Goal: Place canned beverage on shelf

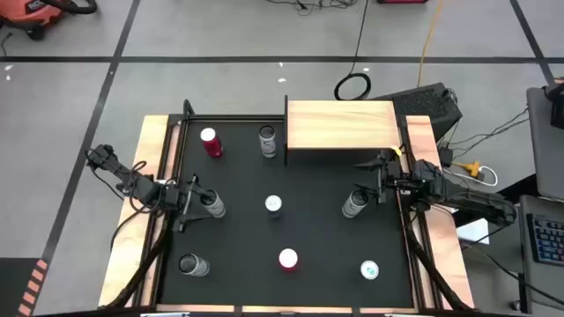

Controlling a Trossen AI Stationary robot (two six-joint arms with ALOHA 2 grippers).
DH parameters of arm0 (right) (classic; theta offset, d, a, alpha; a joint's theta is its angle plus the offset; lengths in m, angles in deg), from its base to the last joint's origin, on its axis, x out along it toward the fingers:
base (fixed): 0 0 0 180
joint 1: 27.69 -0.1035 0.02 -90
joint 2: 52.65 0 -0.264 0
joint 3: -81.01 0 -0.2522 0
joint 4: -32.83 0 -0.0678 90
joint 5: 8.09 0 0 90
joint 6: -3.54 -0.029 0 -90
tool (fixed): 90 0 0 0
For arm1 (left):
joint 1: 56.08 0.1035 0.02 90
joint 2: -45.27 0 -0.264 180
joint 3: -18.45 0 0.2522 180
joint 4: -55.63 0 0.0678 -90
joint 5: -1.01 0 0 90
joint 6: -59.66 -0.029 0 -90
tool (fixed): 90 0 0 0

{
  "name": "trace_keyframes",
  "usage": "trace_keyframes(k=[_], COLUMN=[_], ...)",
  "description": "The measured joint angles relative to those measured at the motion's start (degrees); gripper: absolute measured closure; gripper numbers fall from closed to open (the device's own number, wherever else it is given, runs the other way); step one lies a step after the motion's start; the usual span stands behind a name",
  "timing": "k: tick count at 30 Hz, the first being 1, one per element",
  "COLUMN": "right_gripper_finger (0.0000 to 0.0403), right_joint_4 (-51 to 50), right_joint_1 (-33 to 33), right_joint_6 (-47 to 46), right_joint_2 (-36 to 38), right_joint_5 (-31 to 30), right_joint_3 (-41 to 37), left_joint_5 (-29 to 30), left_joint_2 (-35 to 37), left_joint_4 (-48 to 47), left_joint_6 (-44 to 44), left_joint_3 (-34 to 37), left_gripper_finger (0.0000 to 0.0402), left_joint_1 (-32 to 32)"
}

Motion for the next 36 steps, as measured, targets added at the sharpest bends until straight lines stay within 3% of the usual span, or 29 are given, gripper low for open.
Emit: trace_keyframes(k=[36], right_gripper_finger=[0.0133], right_joint_4=[-0.01], right_joint_1=[0.00], right_joint_6=[0.00], right_joint_2=[0.02], right_joint_5=[-0.02], right_joint_3=[-0.01], left_joint_5=[-0.01], left_joint_2=[0.01], left_joint_4=[0.00], left_joint_6=[0.00], left_joint_3=[0.01], left_gripper_finger=[0.0107], left_joint_1=[0.02])
